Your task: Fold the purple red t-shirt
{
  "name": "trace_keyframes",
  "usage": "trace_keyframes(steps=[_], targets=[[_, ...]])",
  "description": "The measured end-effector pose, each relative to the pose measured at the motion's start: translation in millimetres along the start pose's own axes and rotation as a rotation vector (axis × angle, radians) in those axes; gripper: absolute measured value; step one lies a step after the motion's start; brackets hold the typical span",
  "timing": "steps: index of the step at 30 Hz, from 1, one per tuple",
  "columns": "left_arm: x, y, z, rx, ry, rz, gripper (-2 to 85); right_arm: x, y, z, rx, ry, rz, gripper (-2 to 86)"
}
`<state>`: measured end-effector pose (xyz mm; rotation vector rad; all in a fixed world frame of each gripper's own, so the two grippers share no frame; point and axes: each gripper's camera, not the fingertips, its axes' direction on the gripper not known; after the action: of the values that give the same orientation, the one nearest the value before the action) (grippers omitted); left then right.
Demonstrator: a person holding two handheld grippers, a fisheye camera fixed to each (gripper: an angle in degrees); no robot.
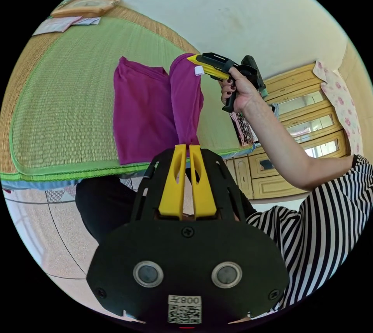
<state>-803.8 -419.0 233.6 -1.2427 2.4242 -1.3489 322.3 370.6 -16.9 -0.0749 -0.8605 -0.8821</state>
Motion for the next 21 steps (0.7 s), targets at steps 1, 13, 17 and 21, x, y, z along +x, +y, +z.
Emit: trace_keyframes(steps=[1, 13, 17, 21], targets=[[-2.1, 0.1, -5.7, 0.0, -0.001, -0.009, 1.2, -0.4, -2.3, 6.2, -0.005, 0.003, 0.0, 2.6], [-39.4, -1.6, -96.9, -0.013, 0.055, -0.217, 1.0, 0.1, -53.2, 127.7, -0.134, 0.114, -0.021, 2.7], [-45.4, -1.0, -129.3, 0.004, 0.075, -0.261, 0.7, 2.9, -70.1, 162.2, -0.171, 0.142, -0.031, 2.9], [-54.6, 2.4, -158.5, 0.021, 0.119, -0.319, 0.4, 6.6, -85.7, 190.8, -0.198, 0.169, -0.041, 2.9]])
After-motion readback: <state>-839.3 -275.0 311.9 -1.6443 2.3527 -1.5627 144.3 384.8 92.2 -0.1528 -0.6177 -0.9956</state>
